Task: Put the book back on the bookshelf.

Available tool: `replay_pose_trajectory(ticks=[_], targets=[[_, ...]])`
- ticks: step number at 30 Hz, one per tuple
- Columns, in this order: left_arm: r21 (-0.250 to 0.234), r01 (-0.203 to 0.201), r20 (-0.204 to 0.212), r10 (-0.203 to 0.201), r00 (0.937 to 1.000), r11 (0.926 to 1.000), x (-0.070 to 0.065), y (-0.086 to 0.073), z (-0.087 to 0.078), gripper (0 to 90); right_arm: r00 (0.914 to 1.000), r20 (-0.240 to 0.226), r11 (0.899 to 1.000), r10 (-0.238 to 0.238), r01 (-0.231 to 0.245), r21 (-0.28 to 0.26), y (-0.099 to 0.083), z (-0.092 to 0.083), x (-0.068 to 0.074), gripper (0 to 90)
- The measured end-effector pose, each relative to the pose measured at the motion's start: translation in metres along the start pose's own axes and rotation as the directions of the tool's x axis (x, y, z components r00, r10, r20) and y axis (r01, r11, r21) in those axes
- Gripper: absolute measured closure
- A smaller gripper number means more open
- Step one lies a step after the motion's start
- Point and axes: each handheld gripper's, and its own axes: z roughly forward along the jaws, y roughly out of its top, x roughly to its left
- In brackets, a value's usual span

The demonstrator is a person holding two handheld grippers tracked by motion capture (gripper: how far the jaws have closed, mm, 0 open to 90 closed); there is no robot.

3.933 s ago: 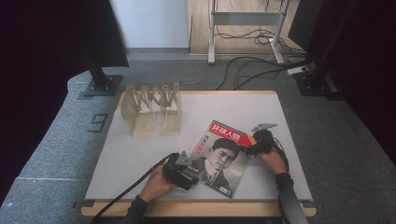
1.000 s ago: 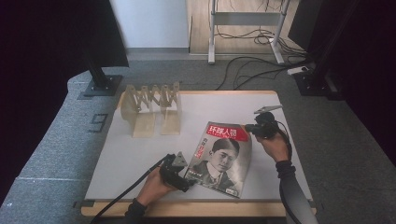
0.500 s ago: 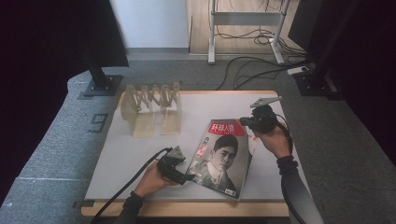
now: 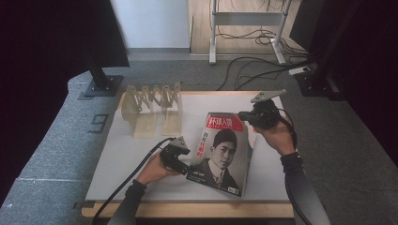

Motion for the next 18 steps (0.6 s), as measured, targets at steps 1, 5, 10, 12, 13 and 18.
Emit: replay_pose_trajectory(ticks=[1, 5, 10, 12, 13, 18], targets=[[0.008, -0.005, -0.002, 0.005, 1.0000, 1.0000, 0.002, 0.001, 0.000, 15.4, 1.0000, -0.003, 1.000, -0.005, 0.005, -0.005, 0.003, -0.002, 0.001, 86.5], [0.027, -0.019, 0.007, 0.019, 0.9998, 0.9995, 0.008, 0.006, 0.002, 16.3, 0.9995, -0.015, 0.999, -0.027, 0.026, -0.023, 0.010, -0.010, 0.004, 86.4], [0.022, -0.012, 0.064, 0.010, 0.9979, 0.9997, 0.016, 0.011, 0.008, 19.5, 0.9980, -0.028, 0.998, -0.056, 0.055, -0.042, 0.017, -0.019, 0.009, 86.5], [0.019, -0.020, 0.089, 0.018, 0.9959, 0.9996, 0.018, 0.013, 0.012, 22.1, 0.9972, -0.037, 0.997, -0.066, 0.064, -0.050, 0.020, -0.021, 0.011, 86.5], [0.018, -0.024, 0.104, 0.022, 0.9943, 0.9996, 0.019, 0.015, 0.015, 22.9, 0.9967, -0.039, 0.996, -0.072, 0.070, -0.051, 0.021, -0.022, 0.012, 86.4], [0.026, -0.046, 0.155, 0.041, 0.9870, 0.9986, 0.021, 0.020, 0.026, 32.3, 0.9938, -0.051, 0.994, -0.098, 0.095, -0.059, 0.025, -0.025, 0.017, 86.4]])
